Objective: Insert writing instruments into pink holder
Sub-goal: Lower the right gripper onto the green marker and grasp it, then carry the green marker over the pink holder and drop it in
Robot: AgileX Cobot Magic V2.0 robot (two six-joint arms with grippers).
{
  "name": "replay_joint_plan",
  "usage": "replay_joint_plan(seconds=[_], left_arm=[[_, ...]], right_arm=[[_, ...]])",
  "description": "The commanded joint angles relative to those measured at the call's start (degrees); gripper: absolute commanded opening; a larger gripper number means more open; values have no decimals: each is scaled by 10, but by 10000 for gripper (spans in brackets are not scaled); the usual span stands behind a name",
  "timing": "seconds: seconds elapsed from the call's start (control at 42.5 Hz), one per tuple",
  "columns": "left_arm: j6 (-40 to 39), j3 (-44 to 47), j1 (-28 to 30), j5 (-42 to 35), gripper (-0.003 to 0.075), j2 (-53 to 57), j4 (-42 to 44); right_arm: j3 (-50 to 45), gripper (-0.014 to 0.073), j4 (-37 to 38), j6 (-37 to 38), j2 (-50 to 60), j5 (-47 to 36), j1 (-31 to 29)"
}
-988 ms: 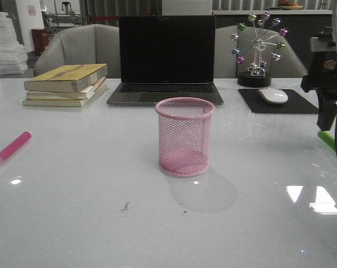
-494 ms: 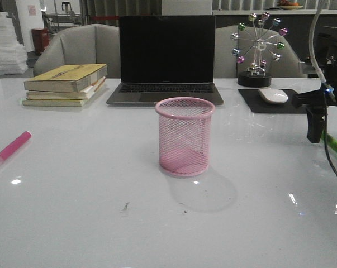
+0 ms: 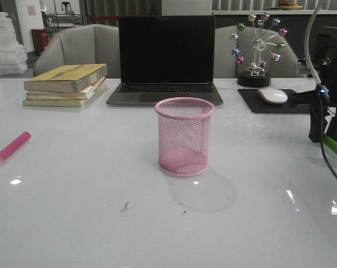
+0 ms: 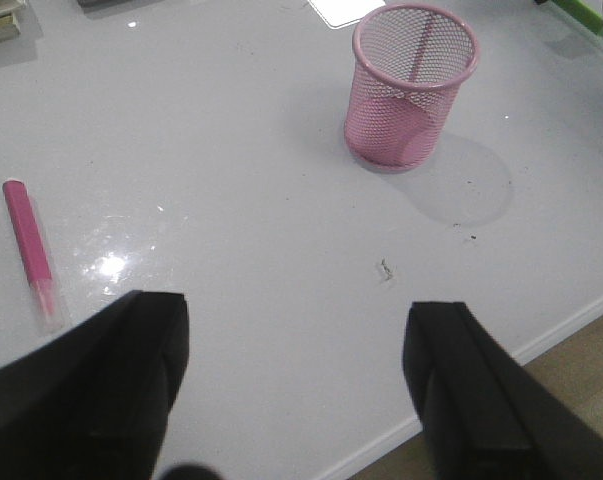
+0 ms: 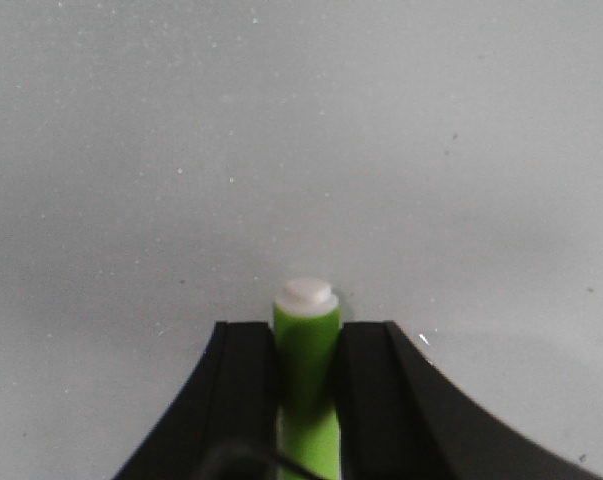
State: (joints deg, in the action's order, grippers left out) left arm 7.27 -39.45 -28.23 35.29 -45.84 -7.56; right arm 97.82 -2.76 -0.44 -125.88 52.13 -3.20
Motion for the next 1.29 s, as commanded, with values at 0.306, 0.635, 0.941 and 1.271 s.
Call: replay_joint_plan(seconds=[0.306, 0.635, 0.941, 1.271], left_arm=[[1, -18, -4, -39, 505, 1, -9], [1, -18, -4, -40, 505, 1, -8], [1, -18, -4, -40, 486, 1, -8], [1, -18, -4, -40, 474, 1, -8]], right_arm=[[-35, 175, -9, -21, 139, -41, 19], [-325, 175, -47, -36, 406, -398, 103], [-484, 175, -49, -23, 518, -689, 247], [-500, 175, -36, -23, 398, -951, 353]])
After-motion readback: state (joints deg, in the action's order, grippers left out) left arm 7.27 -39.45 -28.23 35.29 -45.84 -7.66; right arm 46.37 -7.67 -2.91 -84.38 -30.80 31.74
